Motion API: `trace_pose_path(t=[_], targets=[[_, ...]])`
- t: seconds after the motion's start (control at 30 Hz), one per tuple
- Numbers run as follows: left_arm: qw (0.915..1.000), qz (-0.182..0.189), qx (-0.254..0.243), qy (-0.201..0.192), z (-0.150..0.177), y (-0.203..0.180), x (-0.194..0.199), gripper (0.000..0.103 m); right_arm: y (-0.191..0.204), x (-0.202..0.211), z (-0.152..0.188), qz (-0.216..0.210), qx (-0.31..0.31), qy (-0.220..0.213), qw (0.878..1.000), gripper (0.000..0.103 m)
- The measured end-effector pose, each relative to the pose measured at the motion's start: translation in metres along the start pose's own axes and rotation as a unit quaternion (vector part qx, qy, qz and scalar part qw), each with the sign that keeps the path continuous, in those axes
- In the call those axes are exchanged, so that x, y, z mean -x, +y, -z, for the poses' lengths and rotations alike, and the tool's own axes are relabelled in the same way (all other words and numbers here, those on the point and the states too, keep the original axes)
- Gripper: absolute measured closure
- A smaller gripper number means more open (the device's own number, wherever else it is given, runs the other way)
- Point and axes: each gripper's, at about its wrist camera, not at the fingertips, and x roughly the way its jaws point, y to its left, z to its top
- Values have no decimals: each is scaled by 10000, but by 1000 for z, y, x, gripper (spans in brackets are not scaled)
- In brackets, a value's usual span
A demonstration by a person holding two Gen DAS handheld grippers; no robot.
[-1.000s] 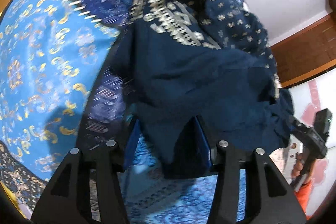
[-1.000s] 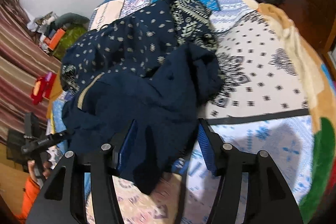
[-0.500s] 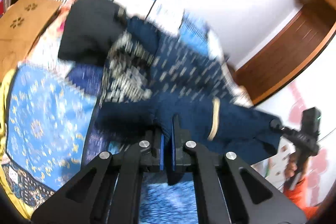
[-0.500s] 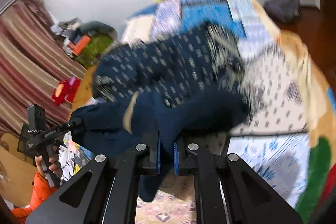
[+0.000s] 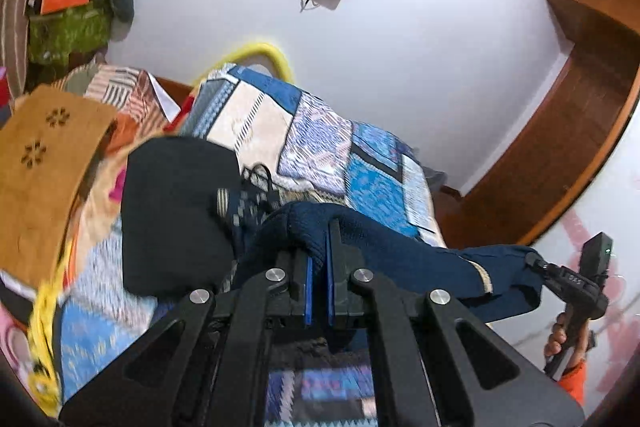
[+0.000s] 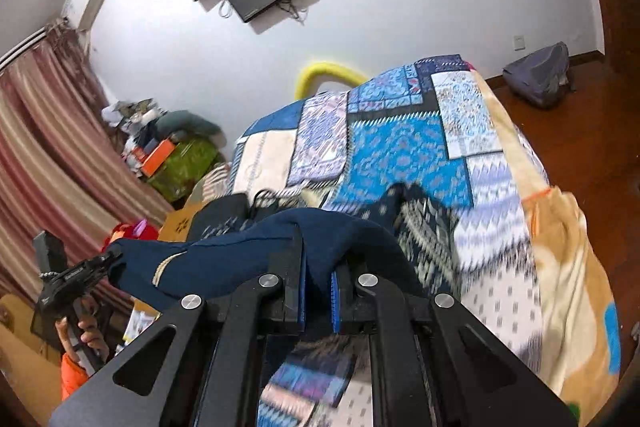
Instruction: Fold large clothes
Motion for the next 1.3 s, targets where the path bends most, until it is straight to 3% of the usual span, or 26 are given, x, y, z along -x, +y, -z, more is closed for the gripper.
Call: trace_pose_path(t=[0.17, 0.33, 0.43, 0.57, 0.6, 0.67, 0.7, 0.73, 0.77, 0.9, 0.97, 1.13, 1.3], targets=[[9979, -558, -158, 274, -20, 11, -79, 99, -30, -50, -23, 252, -103, 197, 9994, 95], [9911, -924, 43, 960, -5, 46, -159, 99, -68, -118, -17, 590, -56, 897, 9942, 95], [9858, -1020, 138, 1329, 8, 59, -186, 97, -81, -144, -7, 787, -63, 1391, 9871, 93], [9814, -1270, -380, 1390, 18, 43, -185, 94, -77, -144, -1, 899, -14, 1471, 9850, 90], [9780, -1388, -611, 1432, 18, 34, -180, 88, -71, -137, -1, 979, 70, 1423, 9849, 89], [9745, -1437, -857, 1495, 17, 21, -174, 68, -64, -129, -2, 1074, 134, 1333, 9852, 82], [9752, -1384, -957, 1434, 17, 13, -164, 49, -58, -118, -3, 1071, 151, 1224, 9866, 77], [9771, -1349, -1037, 1277, 17, 4, -153, 40, -53, -109, -4, 1040, 140, 1124, 9881, 65], [9783, -1334, -1106, 1134, 16, -3, -146, 39, -48, -100, -5, 1004, 131, 985, 9900, 56], [9773, -1195, -1439, 992, 23, -29, -122, 29, -24, -74, -4, 960, 464, 638, 9922, 51], [9752, -1213, -1544, 1021, 31, -37, -119, 24, -10, -70, 2, 825, 659, 739, 9917, 47], [9605, -1320, -1993, 1421, 63, -47, -138, 23, 9, -83, 28, 702, 1050, 1094, 9859, 47], [9578, -1407, -1816, 1729, 78, -41, -170, 23, 7, -124, 56, 567, 1136, 1684, 9775, 47]])
